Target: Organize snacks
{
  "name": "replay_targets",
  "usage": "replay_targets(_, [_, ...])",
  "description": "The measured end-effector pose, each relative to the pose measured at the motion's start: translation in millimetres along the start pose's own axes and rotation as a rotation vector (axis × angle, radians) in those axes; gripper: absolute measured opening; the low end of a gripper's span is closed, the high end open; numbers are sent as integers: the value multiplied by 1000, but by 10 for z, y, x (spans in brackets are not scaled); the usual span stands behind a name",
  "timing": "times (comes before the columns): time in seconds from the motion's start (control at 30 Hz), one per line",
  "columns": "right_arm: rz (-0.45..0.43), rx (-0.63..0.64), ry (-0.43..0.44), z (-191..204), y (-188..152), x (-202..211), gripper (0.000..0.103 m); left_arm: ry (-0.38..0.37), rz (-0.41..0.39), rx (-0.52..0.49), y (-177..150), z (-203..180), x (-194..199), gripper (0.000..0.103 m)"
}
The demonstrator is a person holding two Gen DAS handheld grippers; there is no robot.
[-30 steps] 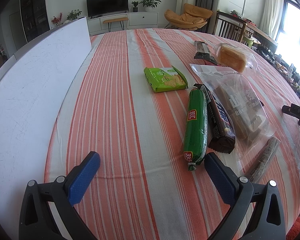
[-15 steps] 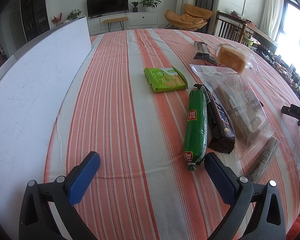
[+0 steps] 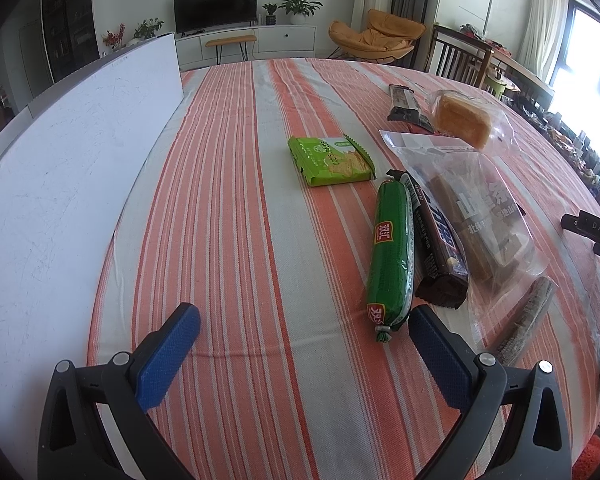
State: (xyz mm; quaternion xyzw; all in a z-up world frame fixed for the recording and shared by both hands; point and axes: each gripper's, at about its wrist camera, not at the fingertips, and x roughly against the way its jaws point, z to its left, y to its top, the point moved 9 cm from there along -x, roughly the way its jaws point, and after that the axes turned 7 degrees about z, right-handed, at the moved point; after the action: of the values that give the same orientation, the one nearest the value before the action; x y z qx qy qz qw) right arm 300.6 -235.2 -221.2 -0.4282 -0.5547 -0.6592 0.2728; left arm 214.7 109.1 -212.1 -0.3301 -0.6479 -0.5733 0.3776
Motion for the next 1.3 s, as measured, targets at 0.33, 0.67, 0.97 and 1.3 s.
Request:
replay_targets(0.33, [0,0,-1,0,1,3,100,-169,-126,12,-33,-138,433,100])
replay_targets(0.67, [1,0,-1,-1,0,2,100,-126,-20,-599,-266,-1561,306,64])
replay_targets(0.97, [1,-1,-1,1,1,3,100,-225,96,-398,-408,-1413,280,21])
replay_targets(1.3, [1,-1,-2,2,1,3,100,-92,27,-153,-638,-433,544,20])
